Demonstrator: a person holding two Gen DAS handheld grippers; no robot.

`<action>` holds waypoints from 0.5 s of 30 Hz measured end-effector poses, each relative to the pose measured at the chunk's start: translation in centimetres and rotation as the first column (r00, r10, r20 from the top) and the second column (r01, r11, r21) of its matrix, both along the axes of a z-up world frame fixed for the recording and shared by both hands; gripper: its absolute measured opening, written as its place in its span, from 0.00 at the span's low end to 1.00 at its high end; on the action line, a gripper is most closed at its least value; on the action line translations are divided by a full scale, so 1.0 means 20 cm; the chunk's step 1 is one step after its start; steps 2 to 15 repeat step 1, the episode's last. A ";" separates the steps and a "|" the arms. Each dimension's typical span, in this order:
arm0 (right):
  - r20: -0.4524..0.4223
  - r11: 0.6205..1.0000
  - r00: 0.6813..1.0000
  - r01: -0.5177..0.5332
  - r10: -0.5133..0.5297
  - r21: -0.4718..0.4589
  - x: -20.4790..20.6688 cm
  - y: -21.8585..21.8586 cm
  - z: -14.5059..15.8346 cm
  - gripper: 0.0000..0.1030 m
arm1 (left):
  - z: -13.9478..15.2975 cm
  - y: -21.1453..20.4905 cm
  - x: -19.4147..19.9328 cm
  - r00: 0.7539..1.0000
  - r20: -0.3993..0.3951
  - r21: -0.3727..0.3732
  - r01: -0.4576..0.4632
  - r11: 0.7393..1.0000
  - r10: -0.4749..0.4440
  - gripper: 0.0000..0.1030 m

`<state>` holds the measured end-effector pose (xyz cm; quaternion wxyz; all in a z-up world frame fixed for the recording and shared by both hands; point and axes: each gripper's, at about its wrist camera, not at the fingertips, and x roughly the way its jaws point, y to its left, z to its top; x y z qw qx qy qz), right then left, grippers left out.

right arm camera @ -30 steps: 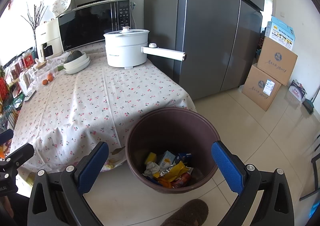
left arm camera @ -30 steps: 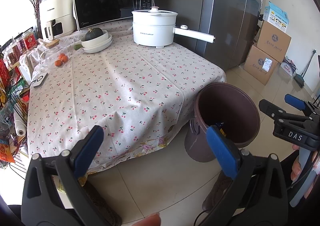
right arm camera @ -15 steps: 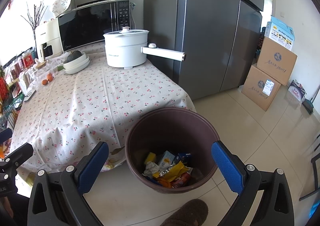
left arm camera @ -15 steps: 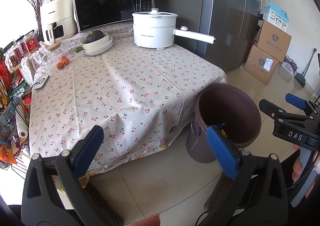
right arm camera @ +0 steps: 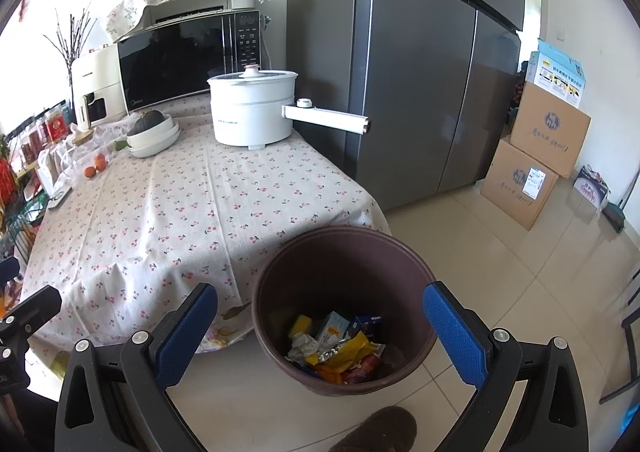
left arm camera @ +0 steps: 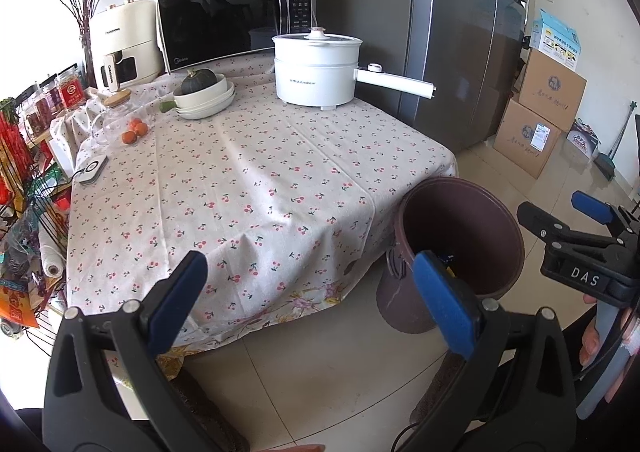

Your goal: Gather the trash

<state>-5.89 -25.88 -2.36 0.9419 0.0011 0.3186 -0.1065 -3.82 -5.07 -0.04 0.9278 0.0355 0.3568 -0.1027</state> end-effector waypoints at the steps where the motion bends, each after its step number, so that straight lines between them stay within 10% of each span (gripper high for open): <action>1: 0.002 1.000 1.000 -0.003 0.003 0.003 0.00 0.01 0.00 1.00 | 0.01 0.01 0.01 1.000 -0.009 -0.010 0.003 1.000 -0.003 0.99; 15: 0.002 1.000 1.000 -0.003 0.003 0.003 0.00 0.01 0.00 1.00 | 0.01 0.01 0.01 1.000 -0.009 -0.010 0.003 1.000 -0.003 0.99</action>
